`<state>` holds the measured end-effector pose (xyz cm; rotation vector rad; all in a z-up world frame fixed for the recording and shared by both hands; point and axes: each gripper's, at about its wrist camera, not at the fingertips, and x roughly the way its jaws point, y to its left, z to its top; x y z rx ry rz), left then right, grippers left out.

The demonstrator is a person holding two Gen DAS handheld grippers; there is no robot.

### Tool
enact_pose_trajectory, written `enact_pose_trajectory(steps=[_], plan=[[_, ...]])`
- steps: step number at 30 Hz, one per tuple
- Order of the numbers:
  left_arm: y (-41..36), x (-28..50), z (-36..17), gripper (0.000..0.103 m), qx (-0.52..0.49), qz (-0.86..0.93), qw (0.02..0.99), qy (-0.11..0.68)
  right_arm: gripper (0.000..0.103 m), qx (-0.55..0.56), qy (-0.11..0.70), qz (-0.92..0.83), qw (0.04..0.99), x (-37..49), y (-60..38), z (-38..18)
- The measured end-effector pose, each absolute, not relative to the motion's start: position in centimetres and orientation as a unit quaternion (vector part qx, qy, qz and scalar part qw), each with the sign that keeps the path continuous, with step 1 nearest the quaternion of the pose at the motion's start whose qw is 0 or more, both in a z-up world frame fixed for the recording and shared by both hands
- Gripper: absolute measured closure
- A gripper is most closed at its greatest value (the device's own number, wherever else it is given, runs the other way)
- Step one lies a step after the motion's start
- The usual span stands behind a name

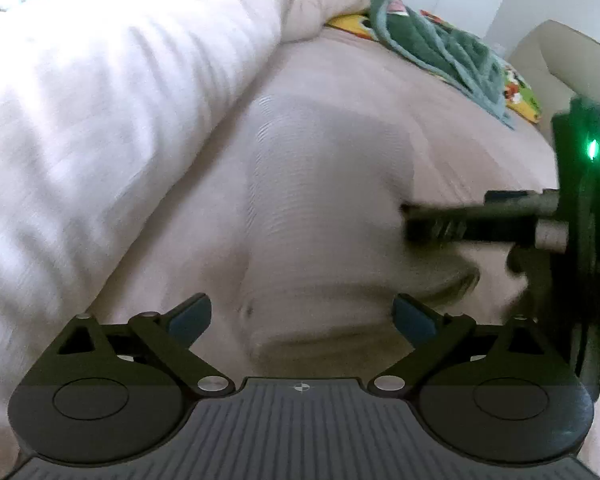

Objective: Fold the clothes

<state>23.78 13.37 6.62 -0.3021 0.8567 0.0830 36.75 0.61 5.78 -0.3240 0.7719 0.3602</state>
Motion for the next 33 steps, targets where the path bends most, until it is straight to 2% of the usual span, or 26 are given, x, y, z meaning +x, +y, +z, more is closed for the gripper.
enact_pose_trajectory(steps=[5, 8, 14, 18, 22, 33], plan=[[11.9, 18.0, 5.8, 0.002, -0.157, 0.058, 0.892, 0.42, 0.0, -0.017, 0.393, 0.19, 0.899, 33.4, -4.8, 6.6], [10.9, 14.5, 5.1, 0.002, -0.163, 0.075, 0.887, 0.425, 0.0, 0.014, 0.396, 0.198, 0.897, 29.0, -7.8, 6.8], [7.3, 10.7, 4.0, 0.001, -0.101, 0.1, 0.921, 0.364, 0.0, -0.029, 0.387, 0.202, 0.899, 19.0, -12.2, 5.9], [5.9, 9.3, 2.3, 0.0, -0.046, 0.108, 0.937, 0.328, 0.0, -0.1, 0.361, 0.206, 0.904, 15.7, -13.6, 2.6], [5.8, 9.5, 2.1, 0.0, -0.047, 0.109, 0.938, 0.327, 0.0, -0.071, 0.349, 0.215, 0.909, 15.5, -15.1, 1.1], [5.7, 10.2, 1.8, 0.0, -0.04, 0.109, 0.939, 0.325, 0.0, -0.078, 0.344, 0.213, 0.911, 15.4, -14.7, 0.9]])
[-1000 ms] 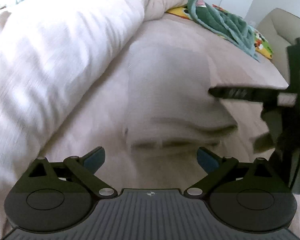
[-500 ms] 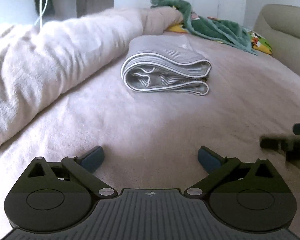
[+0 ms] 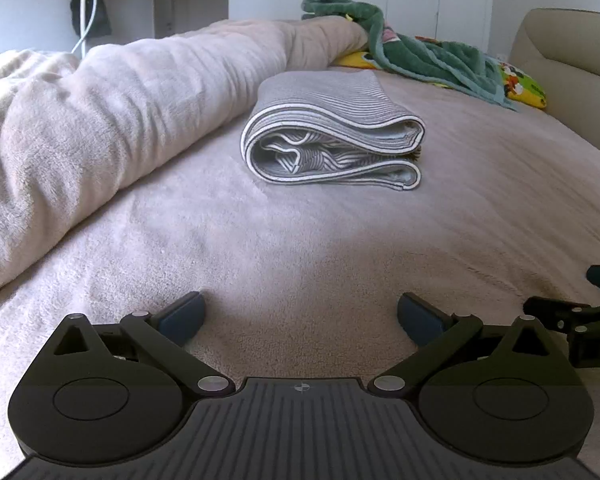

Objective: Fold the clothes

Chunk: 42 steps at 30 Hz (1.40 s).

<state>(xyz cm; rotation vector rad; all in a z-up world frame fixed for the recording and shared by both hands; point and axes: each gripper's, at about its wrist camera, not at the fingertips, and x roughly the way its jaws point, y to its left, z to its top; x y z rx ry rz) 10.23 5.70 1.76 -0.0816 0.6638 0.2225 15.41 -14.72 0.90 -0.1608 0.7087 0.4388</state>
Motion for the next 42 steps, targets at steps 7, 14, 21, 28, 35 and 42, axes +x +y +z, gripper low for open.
enact_pose_trajectory(steps=[7, 14, 21, 28, 35, 42], plan=[[5.82, 10.35, 1.75, 0.0, -0.039, 0.108, 0.938, 0.328, 0.0, -0.08, 0.346, 0.21, 0.911, 15.57, -14.49, 0.74], [5.95, 10.09, 1.7, 0.0, -0.044, 0.107, 0.938, 0.325, 0.0, -0.073, 0.34, 0.211, 0.914, 15.6, -14.6, 0.49], [5.78, 10.14, 1.73, 0.0, -0.039, 0.11, 0.938, 0.325, 0.0, -0.074, 0.332, 0.209, 0.917, 15.36, -14.56, 0.42], [5.64, 10.21, 1.73, 0.0, -0.035, 0.112, 0.938, 0.327, 0.0, -0.075, 0.332, 0.209, 0.917, 15.39, -14.6, 0.49], [5.66, 10.46, 1.7, 0.0, -0.031, 0.112, 0.937, 0.328, 0.0, -0.092, 0.327, 0.203, 0.918, 15.09, -14.27, 0.61], [5.64, 10.24, 1.66, 0.0, -0.033, 0.113, 0.937, 0.328, 0.0, -0.098, 0.326, 0.203, 0.918, 15.07, -14.22, 0.61]])
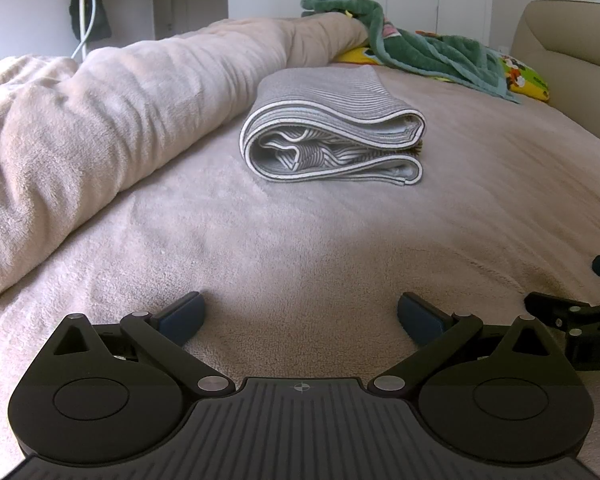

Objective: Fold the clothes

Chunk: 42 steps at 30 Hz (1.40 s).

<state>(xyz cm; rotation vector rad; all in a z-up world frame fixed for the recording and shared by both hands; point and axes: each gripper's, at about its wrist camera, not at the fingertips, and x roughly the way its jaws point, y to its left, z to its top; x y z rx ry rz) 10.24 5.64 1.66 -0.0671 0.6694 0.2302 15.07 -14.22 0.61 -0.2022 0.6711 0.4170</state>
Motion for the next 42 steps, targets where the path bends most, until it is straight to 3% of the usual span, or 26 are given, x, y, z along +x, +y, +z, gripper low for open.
enact_pose_trajectory(steps=[25, 35, 40, 42], plan=[[5.7, 10.4, 1.7, 0.0, -0.03, 0.112, 0.938, 0.328, 0.0, -0.107, 0.326, 0.199, 0.918, 15.1, -13.8, 0.7], [5.2, 10.4, 2.2, 0.0, -0.018, 0.122, 0.931, 0.344, 0.0, -0.219, 0.266, 0.165, 0.924, 12.5, -11.3, 1.3], [5.6, 10.3, 1.9, 0.0, -0.033, 0.117, 0.932, 0.341, 0.0, -0.071, 0.363, 0.213, 0.904, 16.2, -14.9, 1.2], [5.5, 10.4, 2.0, 0.0, -0.031, 0.118, 0.931, 0.343, 0.0, -0.041, 0.368, 0.219, 0.903, 16.6, -15.7, 1.1]])
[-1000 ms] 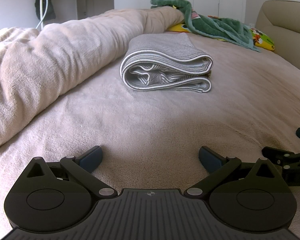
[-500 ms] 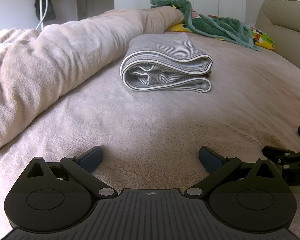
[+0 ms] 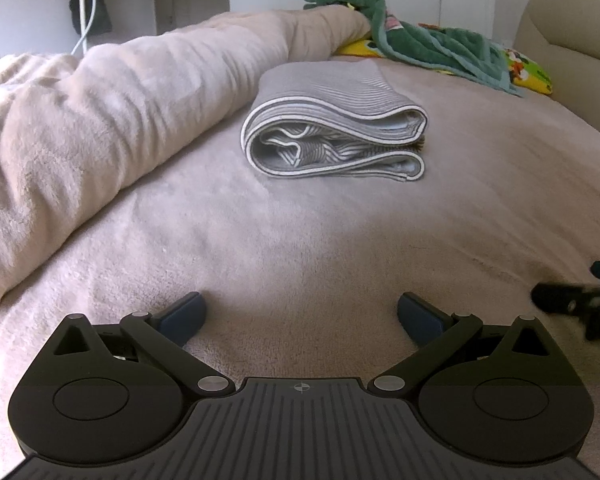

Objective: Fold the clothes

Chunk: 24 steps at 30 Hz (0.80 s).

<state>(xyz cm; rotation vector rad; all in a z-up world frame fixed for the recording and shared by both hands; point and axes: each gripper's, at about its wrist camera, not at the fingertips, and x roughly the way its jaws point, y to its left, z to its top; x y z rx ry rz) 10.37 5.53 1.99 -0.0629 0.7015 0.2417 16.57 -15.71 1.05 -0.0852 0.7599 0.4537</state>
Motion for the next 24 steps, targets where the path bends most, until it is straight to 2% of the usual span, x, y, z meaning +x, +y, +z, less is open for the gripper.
enact_pose_trajectory(steps=[4, 16, 24], plan=[[5.6, 10.5, 2.1, 0.0, -0.031, 0.118, 0.93, 0.348, 0.0, -0.072, 0.358, 0.211, 0.907, 16.0, -14.8, 0.9], [5.8, 11.0, 2.5, 0.0, -0.031, 0.109, 0.92, 0.374, 0.0, -0.065, 0.356, 0.213, 0.908, 16.1, -14.9, 0.9], [5.7, 10.4, 2.3, 0.0, -0.033, 0.109, 0.926, 0.36, 0.0, -0.112, 0.335, 0.184, 0.917, 14.9, -13.6, 1.3]])
